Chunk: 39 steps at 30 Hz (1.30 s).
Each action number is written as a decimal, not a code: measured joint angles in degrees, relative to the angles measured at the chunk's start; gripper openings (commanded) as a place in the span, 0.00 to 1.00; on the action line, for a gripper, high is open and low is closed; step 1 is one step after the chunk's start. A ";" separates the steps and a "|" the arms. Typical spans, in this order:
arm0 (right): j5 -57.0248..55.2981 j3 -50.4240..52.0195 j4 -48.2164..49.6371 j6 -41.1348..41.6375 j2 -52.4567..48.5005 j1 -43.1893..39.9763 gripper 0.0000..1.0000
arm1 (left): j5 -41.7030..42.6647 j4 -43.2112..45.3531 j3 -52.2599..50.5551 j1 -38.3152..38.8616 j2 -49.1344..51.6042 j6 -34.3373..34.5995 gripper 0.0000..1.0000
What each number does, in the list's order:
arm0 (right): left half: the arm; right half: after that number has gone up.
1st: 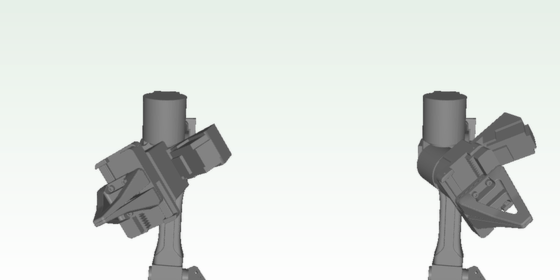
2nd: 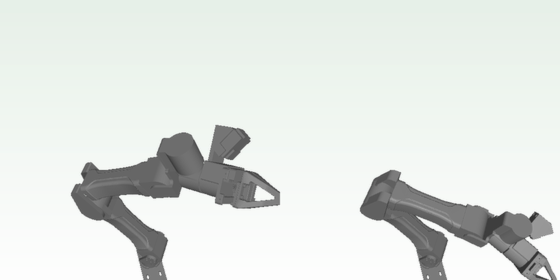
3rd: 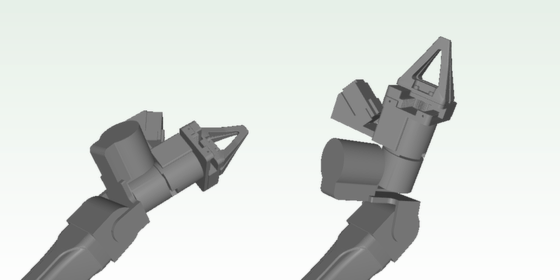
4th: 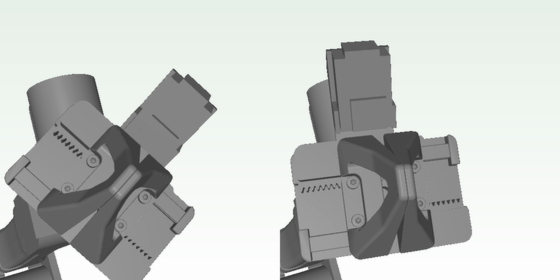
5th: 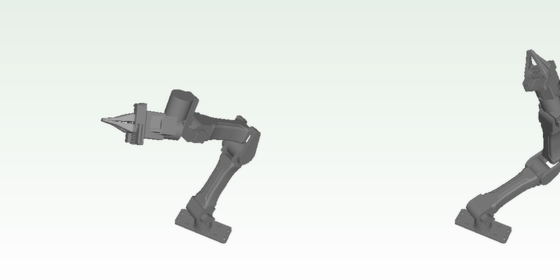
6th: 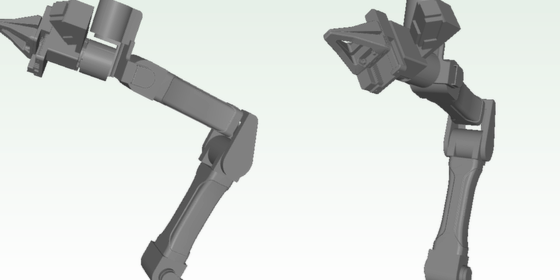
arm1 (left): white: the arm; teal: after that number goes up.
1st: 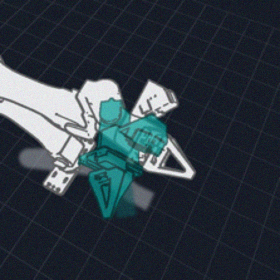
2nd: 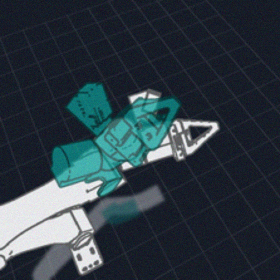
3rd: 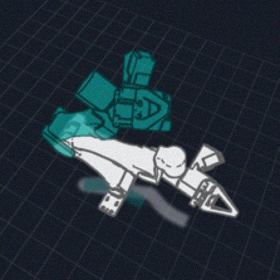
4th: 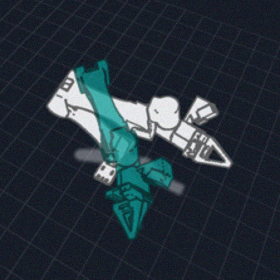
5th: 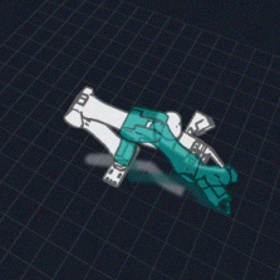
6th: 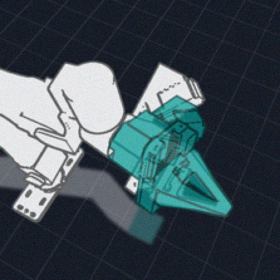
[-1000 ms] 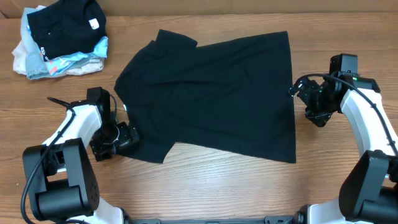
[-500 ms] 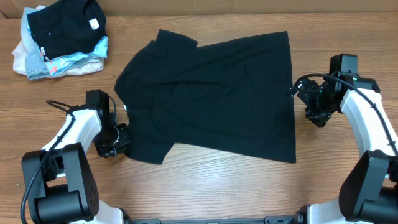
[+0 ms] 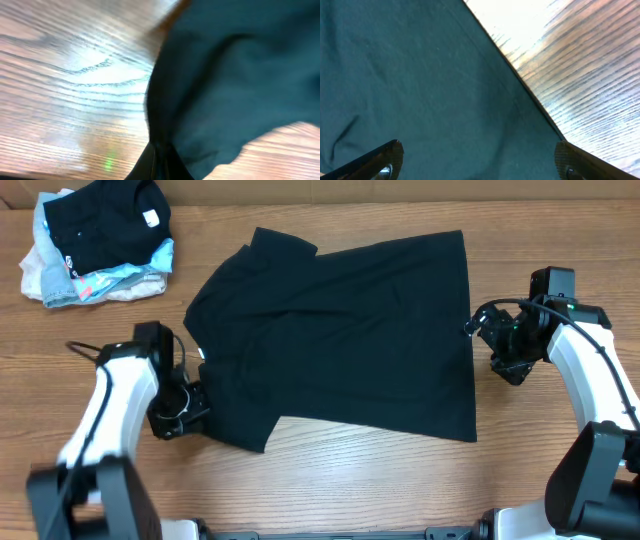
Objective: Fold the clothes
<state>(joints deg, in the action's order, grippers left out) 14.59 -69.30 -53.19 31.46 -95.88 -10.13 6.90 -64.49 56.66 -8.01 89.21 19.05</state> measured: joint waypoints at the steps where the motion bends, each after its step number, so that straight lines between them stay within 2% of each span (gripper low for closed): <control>1: 0.04 0.00 0.00 0.00 0.00 0.00 1.00 | 0.09 -0.07 0.15 0.48 -2.56 0.31 0.04; 7: 0.02 0.00 -0.87 0.00 0.00 0.00 1.00 | 0.39 -4.22 0.61 1.66 -14.97 1.60 0.04; 15: 0.02 0.00 -1.64 -0.02 0.00 0.00 1.00 | 0.26 -12.20 0.61 1.66 -18.84 2.05 0.04; 26: 0.04 0.00 -2.32 -0.02 0.00 0.00 1.00 | 1.11 -9.20 1.25 3.15 -31.10 3.32 0.04; 27: 0.02 0.00 -2.32 -0.02 0.00 0.00 1.00 | 1.70 -8.96 1.36 3.93 -31.87 3.34 0.14; 28: 0.04 0.00 -2.32 -0.02 0.00 0.00 1.00 | 2.45 -8.63 1.49 4.92 -32.41 3.32 0.40; 29: 0.02 0.00 -2.32 0.00 0.00 0.00 1.00 | 3.23 -8.28 1.55 5.90 -32.61 3.39 0.89; 30: 0.04 0.00 -2.38 -0.02 0.00 0.00 1.00 | 4.02 -7.91 1.57 6.88 -32.63 3.54 1.00; 34: 0.04 0.00 -2.43 -0.02 0.00 0.00 1.00 | 5.86 -5.84 1.57 10.75 -30.97 3.48 1.00; 39: 0.20 0.00 -1.68 -0.02 0.00 0.00 1.00 | 6.16 -0.61 1.57 11.80 -26.69 3.32 1.00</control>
<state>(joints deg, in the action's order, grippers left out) 14.79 -69.30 -54.87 31.44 -95.88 -10.13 13.06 -65.10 58.24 3.79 62.52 22.37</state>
